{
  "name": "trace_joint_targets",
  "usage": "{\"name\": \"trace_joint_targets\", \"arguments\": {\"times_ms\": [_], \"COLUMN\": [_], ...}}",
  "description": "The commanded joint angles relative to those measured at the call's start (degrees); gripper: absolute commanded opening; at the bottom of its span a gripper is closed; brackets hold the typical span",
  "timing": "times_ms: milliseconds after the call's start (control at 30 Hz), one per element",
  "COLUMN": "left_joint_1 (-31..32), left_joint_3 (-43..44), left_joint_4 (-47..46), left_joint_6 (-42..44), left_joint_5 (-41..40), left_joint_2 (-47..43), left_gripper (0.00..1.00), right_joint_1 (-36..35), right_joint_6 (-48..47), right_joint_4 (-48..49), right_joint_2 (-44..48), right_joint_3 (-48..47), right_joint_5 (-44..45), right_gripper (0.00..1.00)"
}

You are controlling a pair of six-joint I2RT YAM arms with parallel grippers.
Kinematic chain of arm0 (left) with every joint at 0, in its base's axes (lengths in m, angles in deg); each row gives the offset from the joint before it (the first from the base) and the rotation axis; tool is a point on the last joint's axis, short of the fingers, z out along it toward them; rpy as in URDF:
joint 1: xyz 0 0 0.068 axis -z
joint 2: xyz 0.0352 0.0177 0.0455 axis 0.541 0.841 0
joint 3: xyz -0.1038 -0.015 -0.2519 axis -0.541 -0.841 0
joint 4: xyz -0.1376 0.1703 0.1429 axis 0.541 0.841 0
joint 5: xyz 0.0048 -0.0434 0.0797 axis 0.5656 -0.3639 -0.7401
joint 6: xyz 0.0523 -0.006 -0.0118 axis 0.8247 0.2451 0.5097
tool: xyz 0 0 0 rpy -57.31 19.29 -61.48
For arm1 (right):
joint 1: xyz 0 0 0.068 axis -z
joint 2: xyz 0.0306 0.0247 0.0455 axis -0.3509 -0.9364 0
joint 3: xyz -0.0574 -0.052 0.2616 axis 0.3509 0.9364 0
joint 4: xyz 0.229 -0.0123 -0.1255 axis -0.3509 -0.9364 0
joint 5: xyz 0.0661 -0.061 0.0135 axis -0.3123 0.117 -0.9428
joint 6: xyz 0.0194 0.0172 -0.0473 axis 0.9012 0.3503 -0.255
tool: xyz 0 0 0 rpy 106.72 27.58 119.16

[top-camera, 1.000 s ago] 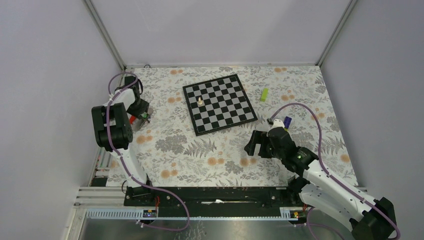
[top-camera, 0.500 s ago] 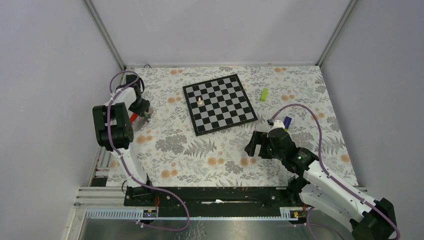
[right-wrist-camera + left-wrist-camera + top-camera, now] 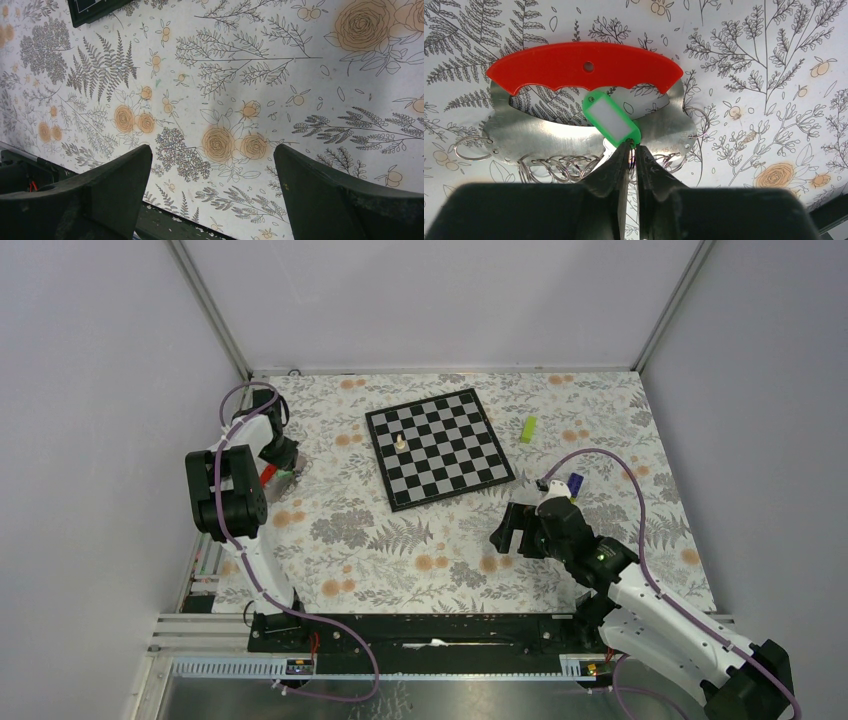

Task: Remove the keys from the keyring
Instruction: Pick up the keyring from the center of the board.

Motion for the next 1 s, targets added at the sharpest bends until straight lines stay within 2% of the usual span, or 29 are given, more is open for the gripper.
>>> {"name": "trace_joint_targets", "arguments": {"times_ms": [0, 133, 333, 600, 967], "left_joint_1": [0.12, 0.14, 0.31, 1.56, 9.75], "left_joint_3": [0.46, -0.11, -1.07, -4.73, -8.18], "left_joint_4": [-0.19, -0.18, -0.66, -5.36, -6.89], "left_joint_6": [-0.05, 0.45, 3.31, 11.01, 20.90], "left_joint_5": [0.30, 0.30, 1.38, 2.75, -2.94], "left_joint_2": [-0.25, -1.32, -5.25, -15.39, -30.67], "left_gripper": [0.09, 0.00, 0.00, 0.00, 0.00], "right_joint_1": [-0.18, -0.12, -0.13, -0.14, -0.13], "right_joint_6": [0.13, 0.21, 0.44, 0.20, -1.42], "right_joint_4": [0.01, -0.04, -0.01, -0.77, -3.75], "right_joint_2": [0.58, 0.74, 0.67, 1.23, 4.30], "right_joint_3": [0.09, 0.05, -0.88, -2.65, -5.03], "right_joint_5": [1.41, 1.30, 1.03, 1.69, 3.22], "right_gripper": [1.00, 1.00, 1.00, 1.00, 1.00]}}
